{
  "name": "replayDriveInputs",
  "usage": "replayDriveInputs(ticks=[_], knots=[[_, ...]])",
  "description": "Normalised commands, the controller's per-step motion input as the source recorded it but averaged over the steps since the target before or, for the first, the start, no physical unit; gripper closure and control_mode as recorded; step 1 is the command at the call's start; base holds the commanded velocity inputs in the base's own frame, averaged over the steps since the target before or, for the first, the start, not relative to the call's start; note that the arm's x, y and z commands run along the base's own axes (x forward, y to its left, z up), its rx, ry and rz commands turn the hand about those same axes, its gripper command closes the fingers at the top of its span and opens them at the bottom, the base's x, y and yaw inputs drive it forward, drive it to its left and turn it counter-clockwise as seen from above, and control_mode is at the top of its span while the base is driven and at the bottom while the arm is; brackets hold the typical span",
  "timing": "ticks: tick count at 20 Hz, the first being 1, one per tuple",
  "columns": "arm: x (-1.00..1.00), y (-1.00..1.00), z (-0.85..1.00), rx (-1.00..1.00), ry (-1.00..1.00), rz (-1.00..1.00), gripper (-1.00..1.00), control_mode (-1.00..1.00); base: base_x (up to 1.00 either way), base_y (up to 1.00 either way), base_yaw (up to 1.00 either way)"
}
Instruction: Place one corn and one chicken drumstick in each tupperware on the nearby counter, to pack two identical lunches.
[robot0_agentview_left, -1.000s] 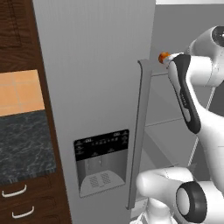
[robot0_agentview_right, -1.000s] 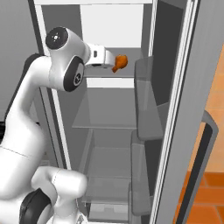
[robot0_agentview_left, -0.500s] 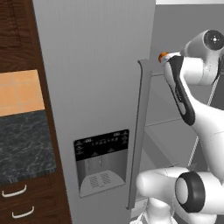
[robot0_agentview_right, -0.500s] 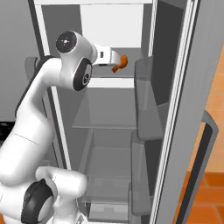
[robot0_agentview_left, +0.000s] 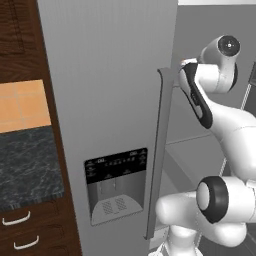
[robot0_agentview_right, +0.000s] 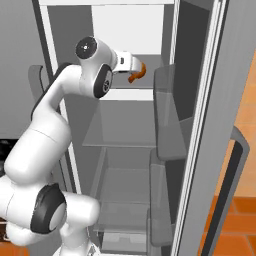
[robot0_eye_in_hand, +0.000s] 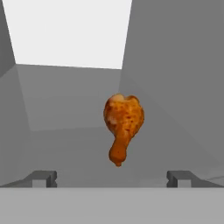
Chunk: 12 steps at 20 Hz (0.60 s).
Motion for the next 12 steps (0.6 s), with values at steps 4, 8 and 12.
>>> replayDriveInputs(ticks=[4,8,12], knots=[[0.27,-0.02,-0.01,0.0,0.01,0.0,-1.0,-1.0,0.0,0.0,0.0],[0.21,-0.13,-0.12,0.04,0.14,0.0,-1.0,-1.0,0.0,0.0,0.0],[0.2,-0.29,-0.21,0.05,0.16,-0.04,-1.0,-1.0,0.0,0.0,0.0]])
